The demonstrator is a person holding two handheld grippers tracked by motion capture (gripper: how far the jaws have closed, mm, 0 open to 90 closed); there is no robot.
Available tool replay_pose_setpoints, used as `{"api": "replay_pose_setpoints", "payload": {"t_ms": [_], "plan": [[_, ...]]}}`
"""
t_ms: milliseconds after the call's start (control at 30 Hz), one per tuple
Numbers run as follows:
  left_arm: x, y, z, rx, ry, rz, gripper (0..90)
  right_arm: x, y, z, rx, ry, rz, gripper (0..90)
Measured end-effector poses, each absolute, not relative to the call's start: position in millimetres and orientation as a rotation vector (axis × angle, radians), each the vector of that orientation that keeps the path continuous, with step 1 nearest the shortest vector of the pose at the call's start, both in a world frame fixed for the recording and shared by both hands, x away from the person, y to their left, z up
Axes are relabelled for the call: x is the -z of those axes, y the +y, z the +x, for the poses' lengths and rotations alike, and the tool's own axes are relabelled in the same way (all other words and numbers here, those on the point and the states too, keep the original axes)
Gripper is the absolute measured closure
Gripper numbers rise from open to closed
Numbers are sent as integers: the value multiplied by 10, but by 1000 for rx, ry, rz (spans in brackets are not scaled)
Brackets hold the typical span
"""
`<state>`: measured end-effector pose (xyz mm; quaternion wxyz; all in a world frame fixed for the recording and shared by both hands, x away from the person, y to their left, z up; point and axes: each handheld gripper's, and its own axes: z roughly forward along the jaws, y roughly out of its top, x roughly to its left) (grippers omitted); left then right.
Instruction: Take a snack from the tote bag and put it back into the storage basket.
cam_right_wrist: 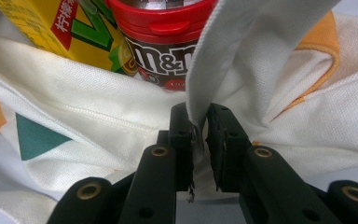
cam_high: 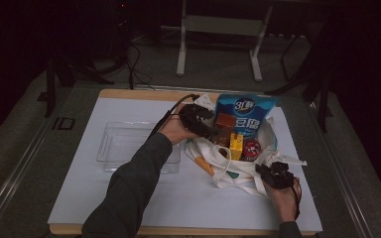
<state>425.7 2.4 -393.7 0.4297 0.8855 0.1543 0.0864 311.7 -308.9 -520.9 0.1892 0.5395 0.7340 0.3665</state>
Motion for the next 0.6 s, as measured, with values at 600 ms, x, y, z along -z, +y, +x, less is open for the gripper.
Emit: {"api": "replay_pose_setpoints", "payload": {"t_ms": [600], "plan": [[4029,-189,4431,-160,338,2200,255,5211,-3095,3116,-1034,2066,1519,797]]}}
